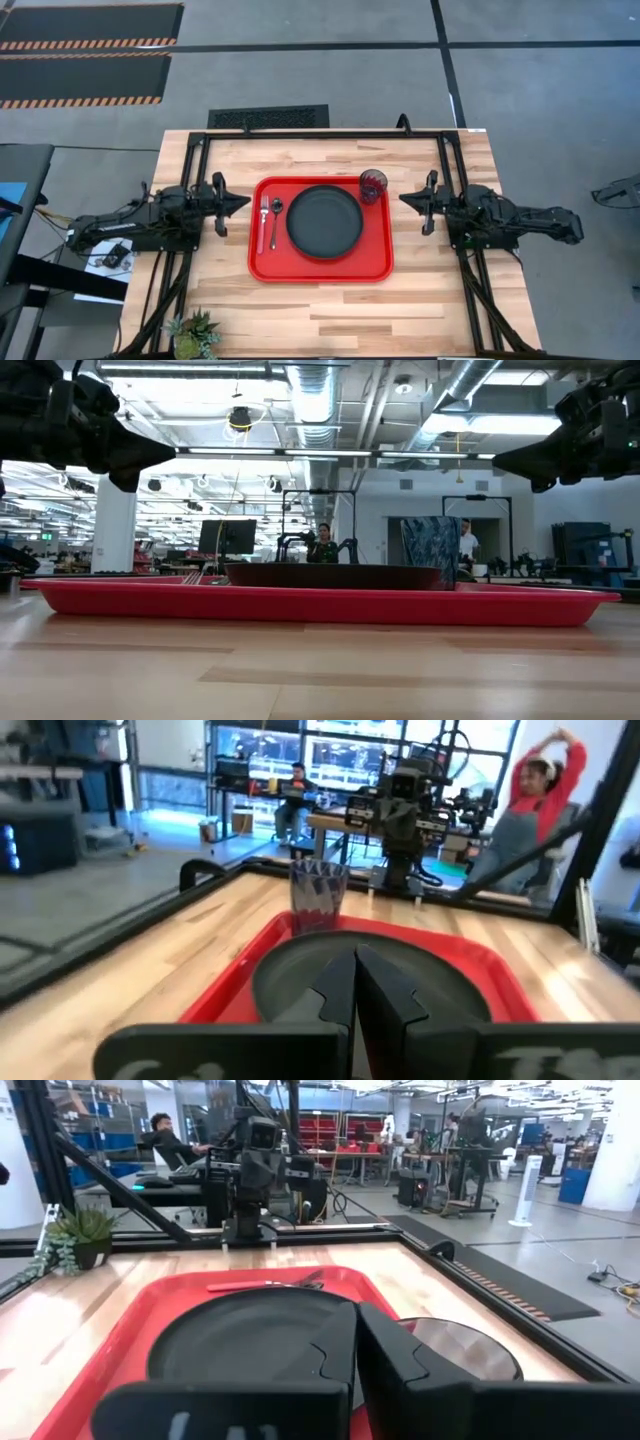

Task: Pick and place plate/cup/fork/spoon on tray
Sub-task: Return to Home Position

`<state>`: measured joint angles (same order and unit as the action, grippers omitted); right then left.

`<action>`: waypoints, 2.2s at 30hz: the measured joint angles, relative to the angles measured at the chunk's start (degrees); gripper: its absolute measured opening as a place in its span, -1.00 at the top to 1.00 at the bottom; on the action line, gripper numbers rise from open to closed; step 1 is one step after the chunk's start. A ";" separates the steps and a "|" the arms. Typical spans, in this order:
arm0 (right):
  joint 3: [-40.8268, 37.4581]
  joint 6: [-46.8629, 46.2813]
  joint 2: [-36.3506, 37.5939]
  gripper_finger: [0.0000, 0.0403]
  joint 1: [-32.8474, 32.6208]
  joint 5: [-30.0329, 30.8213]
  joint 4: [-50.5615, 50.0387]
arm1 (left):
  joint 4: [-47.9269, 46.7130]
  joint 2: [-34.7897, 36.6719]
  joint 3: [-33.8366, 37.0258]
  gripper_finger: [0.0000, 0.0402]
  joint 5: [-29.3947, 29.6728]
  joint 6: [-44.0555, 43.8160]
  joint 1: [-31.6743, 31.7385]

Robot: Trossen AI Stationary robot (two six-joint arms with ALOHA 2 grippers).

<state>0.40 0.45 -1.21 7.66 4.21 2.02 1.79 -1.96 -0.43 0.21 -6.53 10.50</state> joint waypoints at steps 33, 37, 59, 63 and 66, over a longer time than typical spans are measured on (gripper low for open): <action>-0.11 -0.02 0.00 0.81 -0.02 0.22 0.09 | -0.06 -0.02 0.04 1.00 0.48 -6.38 0.00; -0.11 -0.02 0.00 0.81 -0.02 0.20 0.09 | -0.06 -0.02 0.04 1.00 0.48 -6.45 0.00; -0.11 -0.02 0.00 0.81 -0.03 0.19 0.09 | -0.06 -0.02 0.04 1.00 0.48 -6.38 0.00; -0.11 -0.02 0.00 0.81 -0.02 0.17 0.10 | -0.06 -0.02 0.04 1.00 0.48 -6.66 0.00; -0.11 -0.02 0.00 0.81 -0.04 0.17 0.11 | -0.07 -0.02 0.04 1.00 0.48 -6.66 0.00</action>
<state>0.30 0.43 -1.21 7.62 4.38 2.13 1.73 -1.98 -0.38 0.69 -13.19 10.50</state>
